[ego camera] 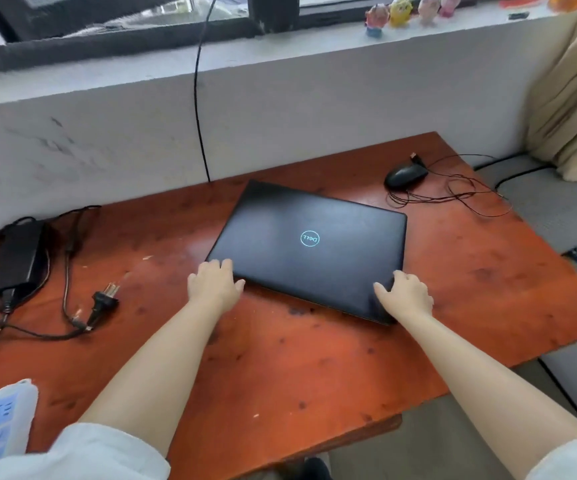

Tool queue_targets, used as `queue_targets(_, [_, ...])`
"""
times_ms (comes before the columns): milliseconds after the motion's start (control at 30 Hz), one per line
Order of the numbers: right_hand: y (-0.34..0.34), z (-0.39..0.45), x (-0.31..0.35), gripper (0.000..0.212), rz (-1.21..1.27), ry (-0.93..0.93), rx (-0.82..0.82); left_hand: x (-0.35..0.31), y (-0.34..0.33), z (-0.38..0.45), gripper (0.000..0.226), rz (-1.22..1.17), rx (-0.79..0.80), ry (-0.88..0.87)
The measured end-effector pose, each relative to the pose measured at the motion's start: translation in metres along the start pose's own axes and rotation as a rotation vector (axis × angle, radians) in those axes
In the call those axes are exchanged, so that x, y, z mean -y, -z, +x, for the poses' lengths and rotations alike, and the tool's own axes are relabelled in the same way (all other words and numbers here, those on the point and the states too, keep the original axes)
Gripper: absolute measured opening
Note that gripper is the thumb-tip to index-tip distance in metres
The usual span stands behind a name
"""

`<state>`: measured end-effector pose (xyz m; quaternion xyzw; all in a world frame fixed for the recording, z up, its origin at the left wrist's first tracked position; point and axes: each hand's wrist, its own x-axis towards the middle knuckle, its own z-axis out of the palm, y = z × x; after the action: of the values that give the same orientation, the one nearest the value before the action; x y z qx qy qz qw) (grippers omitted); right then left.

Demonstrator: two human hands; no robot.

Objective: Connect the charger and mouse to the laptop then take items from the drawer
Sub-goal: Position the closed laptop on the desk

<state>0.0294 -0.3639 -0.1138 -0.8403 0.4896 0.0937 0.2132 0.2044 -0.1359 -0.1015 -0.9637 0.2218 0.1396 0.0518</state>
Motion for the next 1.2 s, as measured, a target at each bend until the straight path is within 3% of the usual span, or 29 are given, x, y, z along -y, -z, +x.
queue_targets(100, [-0.01, 0.026, 0.008, 0.058, 0.061, -0.117, -0.023, -0.005, -0.008, 0.036, 0.05, -0.065, -0.024, 0.041])
queue_targets(300, [-0.027, 0.047, 0.024, 0.085, 0.31, -0.278, -0.039, -0.007, -0.014, 0.09, 0.081, -0.359, 0.08, 0.204])
queue_targets(533, [-0.034, 0.049, 0.033, 0.088, 0.488, -0.341, -0.083, -0.003, -0.017, 0.106, 0.095, -0.668, 0.1, 0.358])
queue_targets(633, [-0.03, 0.047, 0.028, 0.088, 0.495, -0.317, -0.155, -0.001, -0.022, 0.091, 0.093, -0.793, 0.085, 0.4])
queue_targets(800, [-0.034, 0.037, 0.02, 0.08, 0.486, -0.251, -0.174, 0.006, -0.05, 0.037, 0.094, -0.809, 0.044, 0.529])
queue_targets(1033, [-0.042, 0.02, 0.037, 0.074, 0.419, -0.106, -0.099, 0.03, -0.065, -0.033, 0.095, -0.828, -0.037, 0.723])
queue_targets(1200, [-0.042, 0.015, 0.03, 0.074, 0.38, -0.029, -0.031, 0.027, -0.076, -0.069, 0.096, -0.839, -0.034, 0.772])
